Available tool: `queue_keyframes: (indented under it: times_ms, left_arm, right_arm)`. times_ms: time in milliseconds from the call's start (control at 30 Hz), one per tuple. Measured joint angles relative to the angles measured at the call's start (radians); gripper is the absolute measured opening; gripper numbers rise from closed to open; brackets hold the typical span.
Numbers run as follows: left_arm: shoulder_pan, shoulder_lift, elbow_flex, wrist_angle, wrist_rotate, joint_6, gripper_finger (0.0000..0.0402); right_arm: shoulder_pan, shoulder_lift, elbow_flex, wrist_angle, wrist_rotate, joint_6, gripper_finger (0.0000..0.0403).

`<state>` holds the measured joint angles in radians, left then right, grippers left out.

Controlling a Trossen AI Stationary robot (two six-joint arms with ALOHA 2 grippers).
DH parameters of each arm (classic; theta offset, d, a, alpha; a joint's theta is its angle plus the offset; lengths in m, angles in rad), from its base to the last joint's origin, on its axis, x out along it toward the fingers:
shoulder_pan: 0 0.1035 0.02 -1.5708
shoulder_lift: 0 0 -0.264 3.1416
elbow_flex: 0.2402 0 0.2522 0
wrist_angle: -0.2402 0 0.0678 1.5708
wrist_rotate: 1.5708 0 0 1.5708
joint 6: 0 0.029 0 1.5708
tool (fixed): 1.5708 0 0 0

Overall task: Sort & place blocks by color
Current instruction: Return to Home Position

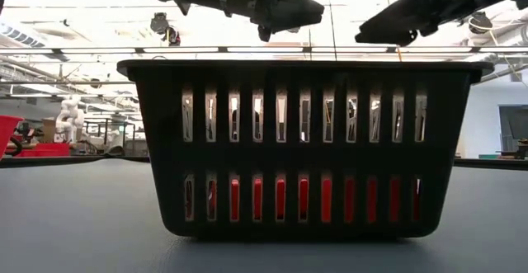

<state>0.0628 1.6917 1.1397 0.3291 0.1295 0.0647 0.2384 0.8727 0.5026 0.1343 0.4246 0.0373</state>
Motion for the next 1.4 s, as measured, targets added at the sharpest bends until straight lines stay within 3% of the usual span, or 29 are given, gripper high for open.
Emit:
queue_keyframes:
  times_ms: [133,333,400,500,600,867,1133,1400]
  left_arm:
    - [-0.006,0.000,0.000,-0.005,0.000,0.005,0.0118]
    - [-0.013,0.000,0.000,0.014,0.000,0.008,0.0118]
    - [-0.014,0.000,0.000,0.018,0.000,0.009,0.0118]
    - [-0.014,0.000,0.000,0.019,0.000,0.017,0.0118]
    - [-0.014,0.000,0.000,0.024,0.000,0.014,0.0118]
    - [-0.019,0.000,0.000,0.025,-0.011,0.002,0.0118]
    - [-0.018,-0.061,0.000,-0.055,-0.053,-0.011,0.0118]
    - [-0.020,-0.072,0.000,-0.057,-0.053,-0.019,0.0118]
  right_arm:
    - [-0.030,0.028,0.000,0.027,-0.109,-0.037,0.0192]
    - [-0.036,0.042,0.000,0.051,-0.113,-0.164,0.0193]
    - [-0.037,0.035,0.000,0.068,-0.093,-0.223,0.0192]
    - [-0.037,0.034,0.000,0.111,0.039,-0.330,0.0189]
    - [-0.038,0.052,0.000,0.155,0.108,-0.325,0.0188]
    - [-0.070,0.155,0.000,0.195,0.089,-0.169,0.0188]
    - [-0.163,0.147,0.000,0.209,-0.174,-0.022,0.0187]
    - [-0.214,0.142,0.000,0.283,-0.223,-0.001,0.0187]
